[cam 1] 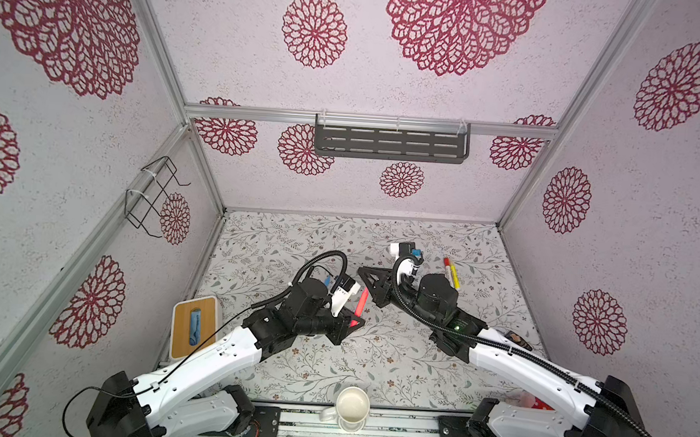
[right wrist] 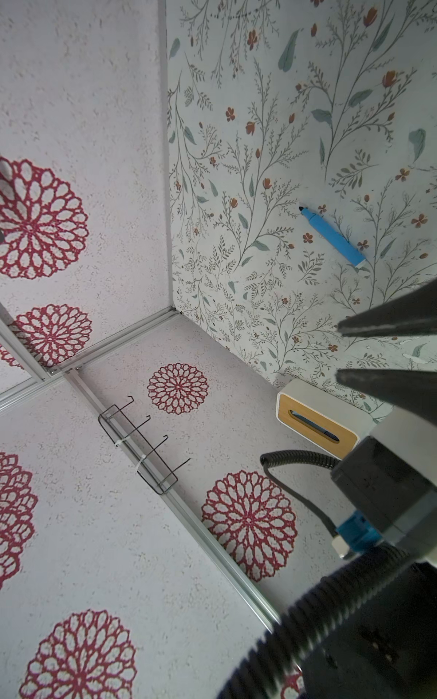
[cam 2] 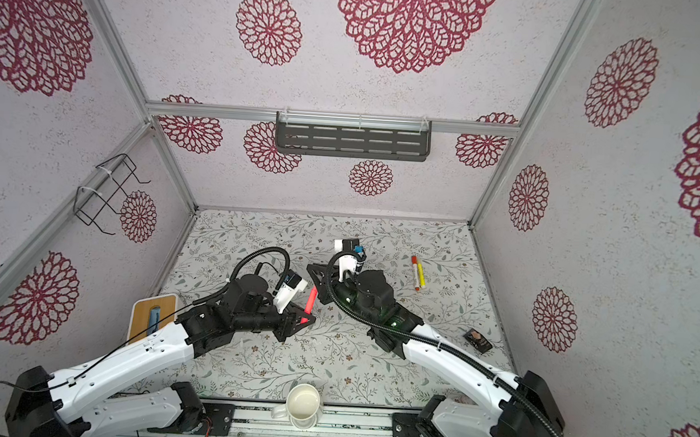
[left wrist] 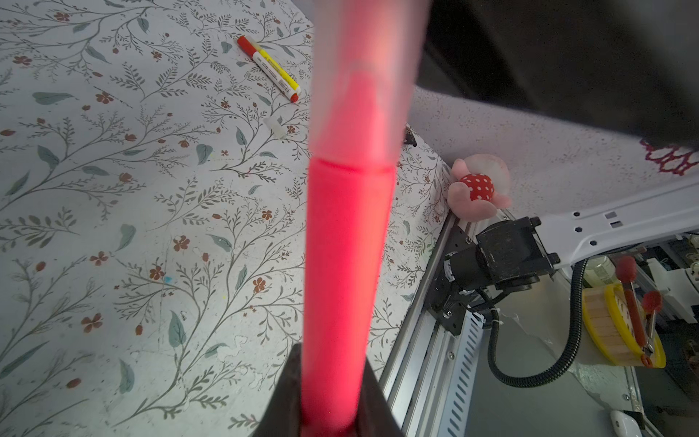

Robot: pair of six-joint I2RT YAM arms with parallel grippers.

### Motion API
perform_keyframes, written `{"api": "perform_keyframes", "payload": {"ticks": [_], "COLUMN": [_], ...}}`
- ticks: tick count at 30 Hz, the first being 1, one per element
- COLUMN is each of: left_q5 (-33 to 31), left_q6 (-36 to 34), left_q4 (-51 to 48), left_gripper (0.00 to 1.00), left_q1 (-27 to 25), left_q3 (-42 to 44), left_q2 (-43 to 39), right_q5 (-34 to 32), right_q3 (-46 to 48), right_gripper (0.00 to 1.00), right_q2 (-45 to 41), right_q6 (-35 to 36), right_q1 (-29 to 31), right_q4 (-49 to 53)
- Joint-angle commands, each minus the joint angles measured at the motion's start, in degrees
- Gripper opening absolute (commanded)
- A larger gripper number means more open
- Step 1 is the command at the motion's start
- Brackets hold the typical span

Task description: Insert the pens into the pen caps

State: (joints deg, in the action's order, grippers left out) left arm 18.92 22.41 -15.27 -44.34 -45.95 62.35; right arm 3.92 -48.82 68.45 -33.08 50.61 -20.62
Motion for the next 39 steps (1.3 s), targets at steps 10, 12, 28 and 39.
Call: {"api": "perform_keyframes", "payload": {"ticks": [10,12,28,39], "left_q5": [-5.9,-5.0,-2.3,-1.6], "left_q6": [5.9,6.4,7.1,7.2], "left_q4": [22.1,22.6,23.3,23.4], "left_gripper": [0.00,0.00,0.00,0.00], "left_q1": [11.4,12.5,16.7,18.0], "left_q3": [-3.0,-3.1,-4.1,-4.0], "left_q2": [-3.9,-3.8,-3.6,-3.3], "right_q5": [10.4,10.4,11.6,10.6], "right_q3": [5.1,5.5,6.5,5.8], "right_gripper": [0.00,0.00,0.00,0.00], "right_q2": [3.7,3.8,6.1,5.5], "right_q6": [1.1,1.0,0.8,1.2], "right_q1": [8.3,8.8,12.2,13.1], "right_q4": [18.1,17.8,17.5,18.6]}}
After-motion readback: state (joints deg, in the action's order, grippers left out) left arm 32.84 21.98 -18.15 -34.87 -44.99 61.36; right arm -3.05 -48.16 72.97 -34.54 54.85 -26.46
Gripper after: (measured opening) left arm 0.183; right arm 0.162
